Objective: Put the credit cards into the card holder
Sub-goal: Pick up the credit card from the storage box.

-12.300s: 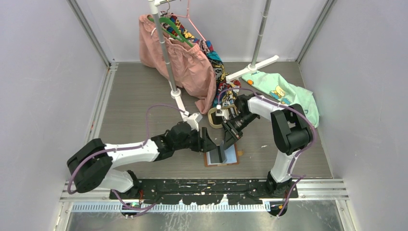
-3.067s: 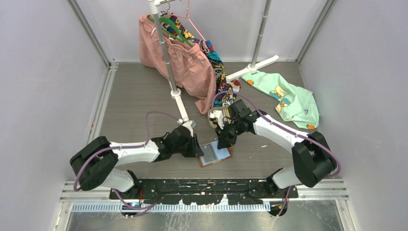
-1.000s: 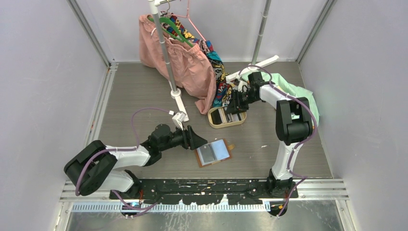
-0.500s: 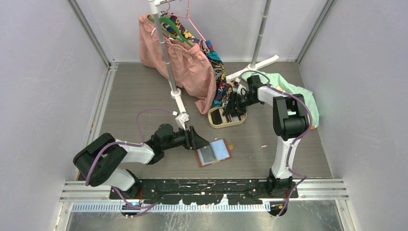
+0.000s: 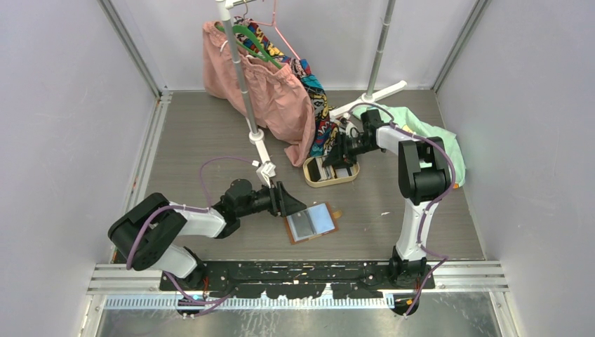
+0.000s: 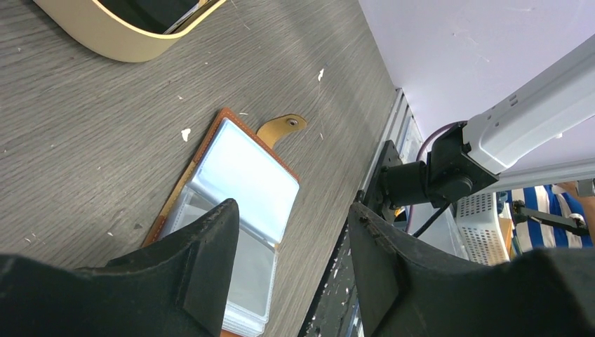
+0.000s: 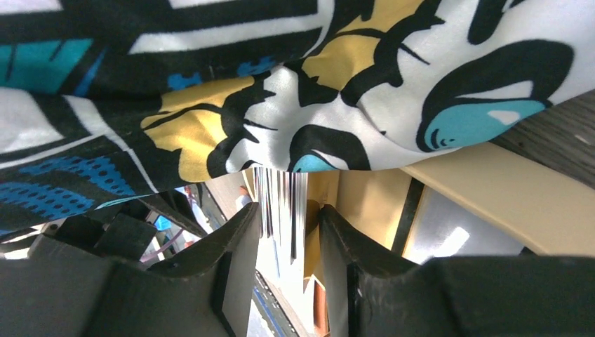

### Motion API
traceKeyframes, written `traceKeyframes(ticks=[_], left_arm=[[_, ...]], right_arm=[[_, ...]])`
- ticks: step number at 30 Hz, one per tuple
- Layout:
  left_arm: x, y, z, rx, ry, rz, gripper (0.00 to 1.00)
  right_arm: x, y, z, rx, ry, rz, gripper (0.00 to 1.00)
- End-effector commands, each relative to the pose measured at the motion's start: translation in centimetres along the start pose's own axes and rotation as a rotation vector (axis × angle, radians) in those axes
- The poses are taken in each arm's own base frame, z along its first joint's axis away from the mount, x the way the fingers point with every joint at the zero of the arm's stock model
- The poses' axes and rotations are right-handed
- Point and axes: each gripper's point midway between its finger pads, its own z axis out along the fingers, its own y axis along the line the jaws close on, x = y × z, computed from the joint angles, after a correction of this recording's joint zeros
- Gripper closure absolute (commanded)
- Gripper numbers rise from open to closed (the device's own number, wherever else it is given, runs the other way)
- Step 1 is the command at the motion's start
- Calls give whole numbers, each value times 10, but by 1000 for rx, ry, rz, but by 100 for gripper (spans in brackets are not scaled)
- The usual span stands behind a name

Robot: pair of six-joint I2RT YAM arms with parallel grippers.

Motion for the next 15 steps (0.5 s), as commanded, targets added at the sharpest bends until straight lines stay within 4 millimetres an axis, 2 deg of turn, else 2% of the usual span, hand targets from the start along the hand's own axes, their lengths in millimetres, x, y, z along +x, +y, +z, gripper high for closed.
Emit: traceKeyframes(ticks=[1,10,15], left_arm=[[-21,-21,2,73,-55,38,41],[-21,-20,3,75,-51,35,41],[-21,-21,3,78,-49,36,42]], right_arm=[[-9,30,-18,-100,-43,-33,58],[-12,23,-29,-101,-65,-4,61],[-11,9,-30,-36,-62,6,68]])
